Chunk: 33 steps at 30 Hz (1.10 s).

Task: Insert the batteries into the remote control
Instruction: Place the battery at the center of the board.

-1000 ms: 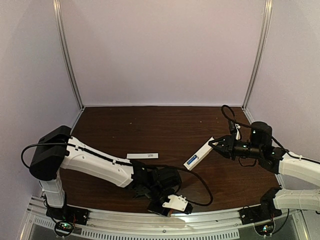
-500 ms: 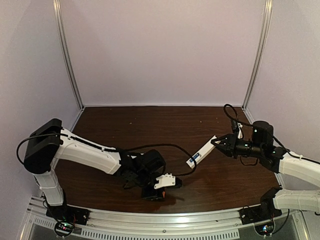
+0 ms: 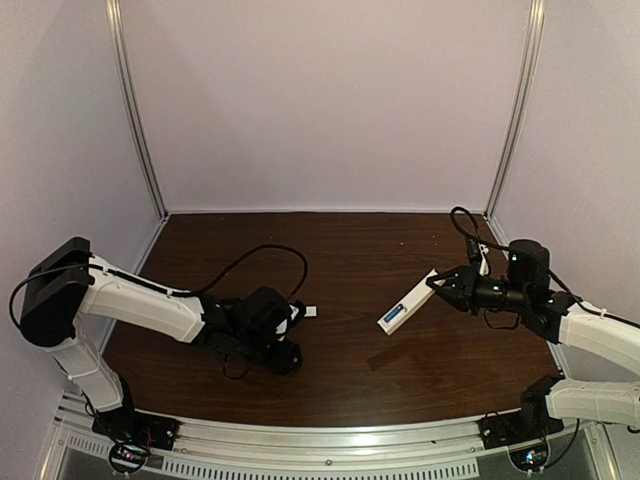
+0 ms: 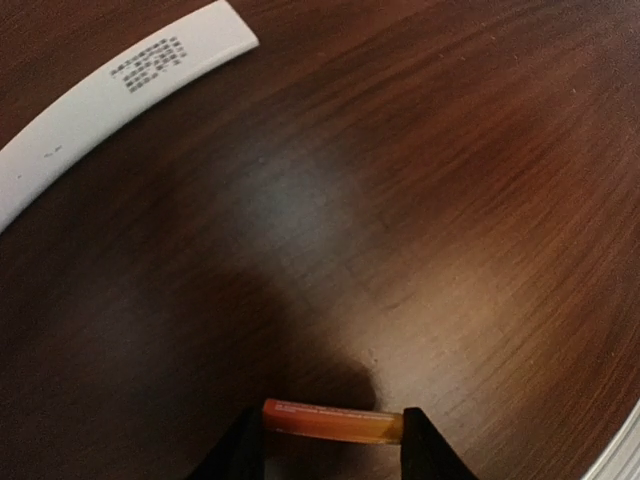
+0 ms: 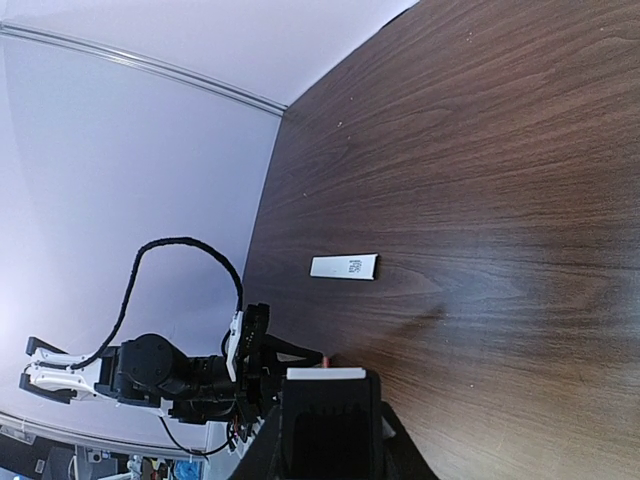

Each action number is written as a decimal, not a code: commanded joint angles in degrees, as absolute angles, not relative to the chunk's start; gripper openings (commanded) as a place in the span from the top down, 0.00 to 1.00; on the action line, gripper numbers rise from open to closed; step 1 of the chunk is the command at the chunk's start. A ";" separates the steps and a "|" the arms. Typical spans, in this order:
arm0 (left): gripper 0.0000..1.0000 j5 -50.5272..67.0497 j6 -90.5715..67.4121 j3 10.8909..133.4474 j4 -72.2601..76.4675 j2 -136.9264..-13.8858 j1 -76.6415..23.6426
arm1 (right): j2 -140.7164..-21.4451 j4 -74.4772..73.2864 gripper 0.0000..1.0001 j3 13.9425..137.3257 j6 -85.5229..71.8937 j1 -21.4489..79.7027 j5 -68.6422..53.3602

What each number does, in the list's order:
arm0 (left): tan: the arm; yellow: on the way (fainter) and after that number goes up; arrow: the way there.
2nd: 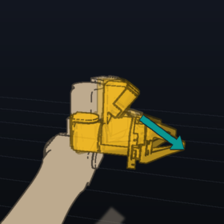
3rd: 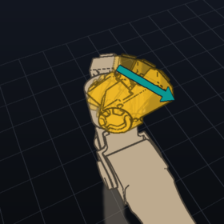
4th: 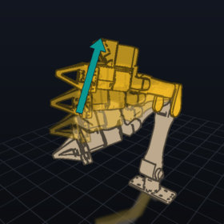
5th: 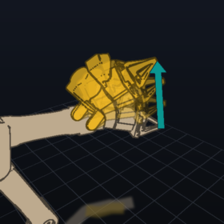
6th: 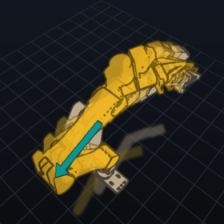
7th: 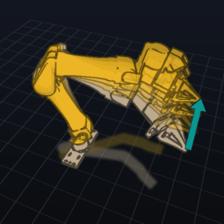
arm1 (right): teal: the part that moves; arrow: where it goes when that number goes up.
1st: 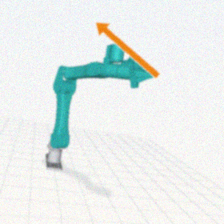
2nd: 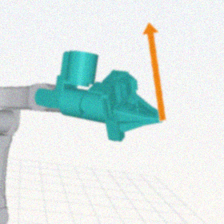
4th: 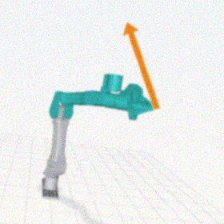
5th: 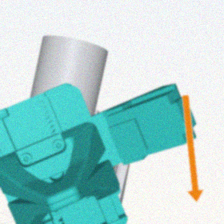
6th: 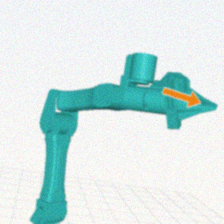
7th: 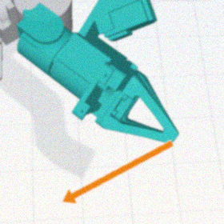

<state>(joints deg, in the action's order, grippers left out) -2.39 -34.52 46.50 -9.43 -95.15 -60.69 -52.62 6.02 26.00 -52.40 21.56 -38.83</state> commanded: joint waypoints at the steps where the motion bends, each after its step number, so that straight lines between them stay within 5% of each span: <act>1: 0.62 -7.82 -50.68 46.92 -12.32 -97.15 -59.81 | -51.63 6.28 1.00 27.26 -51.71 21.06 -39.67; 7: 0.45 -7.27 -51.77 48.52 -13.95 -96.52 -59.24 | -51.11 5.93 1.00 26.97 -51.53 20.92 -39.64; 13: 0.15 -7.34 -43.39 52.25 -15.52 -95.09 -59.19 | -51.00 6.00 1.00 27.13 -51.57 20.86 -39.88; 23: 0.13 2.50 -6.60 55.67 -21.53 -88.11 -57.23 | -50.95 6.00 1.00 27.07 -50.46 20.83 -40.84; 33: 0.34 5.01 23.67 55.97 -30.00 -92.64 -57.15 | -51.93 6.51 1.00 27.31 -50.19 20.84 -42.00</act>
